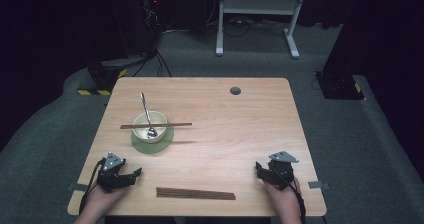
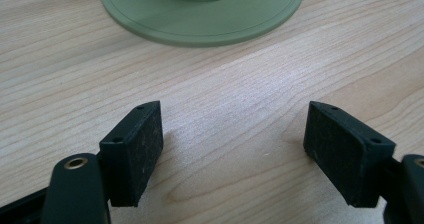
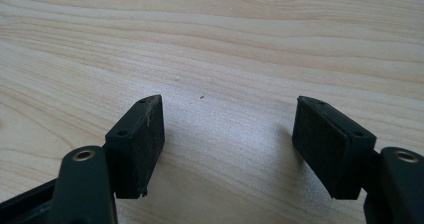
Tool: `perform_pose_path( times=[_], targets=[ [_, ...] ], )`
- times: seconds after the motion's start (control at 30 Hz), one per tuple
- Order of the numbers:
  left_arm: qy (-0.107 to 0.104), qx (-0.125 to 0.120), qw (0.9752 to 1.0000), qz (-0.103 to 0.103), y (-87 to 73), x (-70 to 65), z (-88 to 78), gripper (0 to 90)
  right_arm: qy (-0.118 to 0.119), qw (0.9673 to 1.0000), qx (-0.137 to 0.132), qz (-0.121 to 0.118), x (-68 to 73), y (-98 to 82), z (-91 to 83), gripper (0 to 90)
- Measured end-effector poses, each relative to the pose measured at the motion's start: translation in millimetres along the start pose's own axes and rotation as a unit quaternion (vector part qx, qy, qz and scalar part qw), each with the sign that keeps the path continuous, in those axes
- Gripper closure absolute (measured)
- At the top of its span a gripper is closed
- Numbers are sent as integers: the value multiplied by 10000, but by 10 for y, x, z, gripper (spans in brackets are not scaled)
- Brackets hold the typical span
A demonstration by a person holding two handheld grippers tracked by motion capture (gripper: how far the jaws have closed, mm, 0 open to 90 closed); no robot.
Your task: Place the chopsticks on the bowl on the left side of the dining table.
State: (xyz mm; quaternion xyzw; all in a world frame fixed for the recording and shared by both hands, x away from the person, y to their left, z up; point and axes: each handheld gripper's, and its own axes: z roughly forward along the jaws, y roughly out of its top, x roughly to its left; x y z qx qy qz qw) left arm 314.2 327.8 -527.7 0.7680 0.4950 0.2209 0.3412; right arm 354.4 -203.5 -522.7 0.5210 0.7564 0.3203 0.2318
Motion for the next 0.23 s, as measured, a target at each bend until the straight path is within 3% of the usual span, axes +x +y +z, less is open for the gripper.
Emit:
perform_pose_path(
  times=[0.23],
  targets=[
    [-75, 9, 10000, 38, 7, 4, 9, 230, -23, 10000, -6, 25, 11, 10, 12, 290]
  ],
)
